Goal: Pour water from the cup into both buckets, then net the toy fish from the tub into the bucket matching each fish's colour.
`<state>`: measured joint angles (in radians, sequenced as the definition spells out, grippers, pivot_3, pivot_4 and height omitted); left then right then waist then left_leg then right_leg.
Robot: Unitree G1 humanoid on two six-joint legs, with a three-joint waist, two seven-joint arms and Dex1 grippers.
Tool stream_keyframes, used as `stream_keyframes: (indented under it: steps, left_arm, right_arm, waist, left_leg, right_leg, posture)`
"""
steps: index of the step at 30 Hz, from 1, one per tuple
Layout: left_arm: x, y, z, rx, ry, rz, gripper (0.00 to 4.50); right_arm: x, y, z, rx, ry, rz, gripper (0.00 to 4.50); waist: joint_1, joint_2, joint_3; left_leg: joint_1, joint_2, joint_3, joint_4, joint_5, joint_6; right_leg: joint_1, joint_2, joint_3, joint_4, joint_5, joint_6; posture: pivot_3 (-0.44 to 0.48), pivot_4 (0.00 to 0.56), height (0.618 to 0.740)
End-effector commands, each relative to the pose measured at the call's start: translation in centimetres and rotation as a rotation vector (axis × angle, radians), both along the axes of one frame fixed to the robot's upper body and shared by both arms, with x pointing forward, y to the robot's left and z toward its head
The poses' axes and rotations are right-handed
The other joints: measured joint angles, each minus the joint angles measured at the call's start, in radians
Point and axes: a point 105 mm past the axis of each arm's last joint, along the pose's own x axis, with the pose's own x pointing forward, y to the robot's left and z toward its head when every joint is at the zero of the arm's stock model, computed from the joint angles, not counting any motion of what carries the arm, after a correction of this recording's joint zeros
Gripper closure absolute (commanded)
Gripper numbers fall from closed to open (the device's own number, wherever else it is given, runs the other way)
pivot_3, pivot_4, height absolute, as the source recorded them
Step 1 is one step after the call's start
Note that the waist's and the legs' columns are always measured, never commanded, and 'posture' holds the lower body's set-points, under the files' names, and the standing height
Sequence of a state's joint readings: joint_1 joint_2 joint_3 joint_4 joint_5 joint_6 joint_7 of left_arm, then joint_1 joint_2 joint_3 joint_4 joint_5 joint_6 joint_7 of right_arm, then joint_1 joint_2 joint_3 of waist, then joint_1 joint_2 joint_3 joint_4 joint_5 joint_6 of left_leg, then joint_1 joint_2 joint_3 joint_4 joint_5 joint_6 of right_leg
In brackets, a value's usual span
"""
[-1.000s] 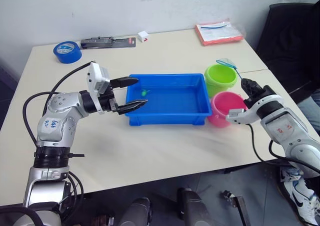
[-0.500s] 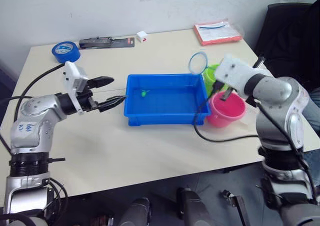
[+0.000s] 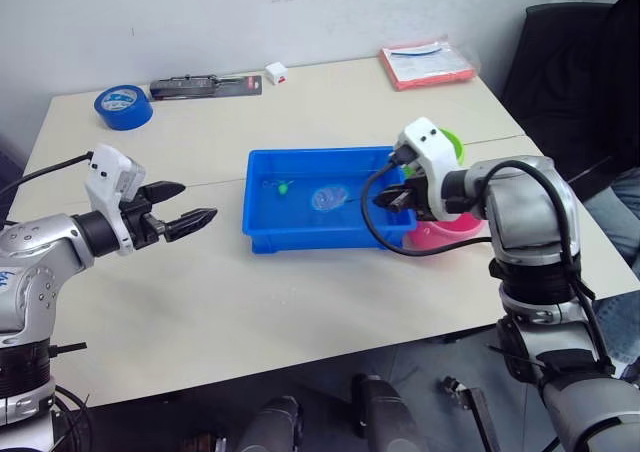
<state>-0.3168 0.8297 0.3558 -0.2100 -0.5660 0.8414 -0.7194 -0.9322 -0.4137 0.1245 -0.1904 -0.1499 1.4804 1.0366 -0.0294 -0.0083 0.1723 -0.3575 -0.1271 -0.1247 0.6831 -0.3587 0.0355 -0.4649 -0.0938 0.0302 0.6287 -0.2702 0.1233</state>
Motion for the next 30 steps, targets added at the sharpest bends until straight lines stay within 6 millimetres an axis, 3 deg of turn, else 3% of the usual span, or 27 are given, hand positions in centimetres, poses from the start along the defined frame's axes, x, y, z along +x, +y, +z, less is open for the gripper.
stream_keyframes:
  steps: [1, 9, 19, 30]
  left_arm:
    - [-0.6, 0.1, 1.2, 0.001, -0.035, 0.020, 0.00]
    - [-0.6, 0.3, 1.4, 0.009, -0.029, 0.045, 0.00]
    - [-1.1, -0.4, 1.5, 0.028, -0.036, 0.008, 0.00]
    - [-1.5, -0.8, 1.9, 0.049, -0.047, -0.013, 0.00]
  right_arm:
    - [0.6, 1.1, 0.1, -0.004, -0.012, 0.011, 3.72]
    - [1.9, 3.2, -2.1, -0.019, 0.022, -0.010, 3.72]
    - [4.3, 6.1, -2.7, 0.042, -0.031, -0.031, 3.72]
    - [6.1, 8.0, -2.7, 0.125, -0.071, -0.047, 3.72]
  waist:
    - [0.000, 0.000, 0.000]
    - [-0.001, 0.000, 0.000]
    - [-0.008, 0.000, 0.000]
    - [-0.027, 0.000, 0.000]
  left_leg:
    - [0.000, 0.000, 0.000, 0.000, 0.000, 0.000]
    - [0.000, 0.000, 0.000, 0.000, 0.000, 0.000]
    - [0.000, 0.000, 0.000, -0.001, 0.000, 0.000]
    - [0.001, 0.001, -0.001, 0.000, 0.000, 0.000]
  right_leg:
    - [0.000, 0.000, 0.000, 0.000, 0.000, 0.000]
    - [0.000, 0.000, -0.001, 0.000, 0.000, 0.000]
    - [0.000, -0.001, -0.011, 0.000, 0.000, -0.001]
    - [0.000, -0.004, -0.022, 0.000, 0.002, -0.004]
  posture:
    - [0.000, 0.150, 0.740]
    - [0.000, 0.150, 0.740]
    - [0.000, 0.150, 0.740]
    - [0.000, 0.150, 0.740]
